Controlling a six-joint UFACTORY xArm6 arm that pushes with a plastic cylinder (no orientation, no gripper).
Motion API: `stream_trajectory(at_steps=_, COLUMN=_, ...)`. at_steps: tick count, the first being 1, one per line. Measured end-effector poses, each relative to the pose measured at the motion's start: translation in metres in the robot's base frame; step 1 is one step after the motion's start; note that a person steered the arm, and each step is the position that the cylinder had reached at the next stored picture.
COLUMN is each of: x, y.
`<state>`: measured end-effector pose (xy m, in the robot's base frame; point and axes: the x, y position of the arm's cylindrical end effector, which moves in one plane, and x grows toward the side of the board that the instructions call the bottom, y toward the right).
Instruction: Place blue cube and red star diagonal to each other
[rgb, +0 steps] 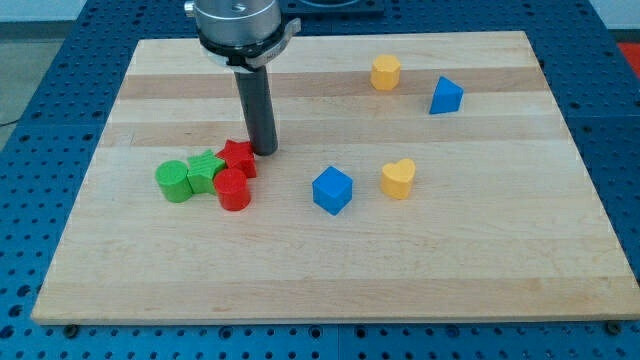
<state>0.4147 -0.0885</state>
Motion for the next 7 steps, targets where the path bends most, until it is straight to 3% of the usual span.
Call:
stream_trajectory(at_steps=2, x=0.006, y=0.014)
stream_trajectory(at_steps=5, x=0.02, y=0.084)
stream_trajectory(at_steps=7, x=0.072, y=0.08)
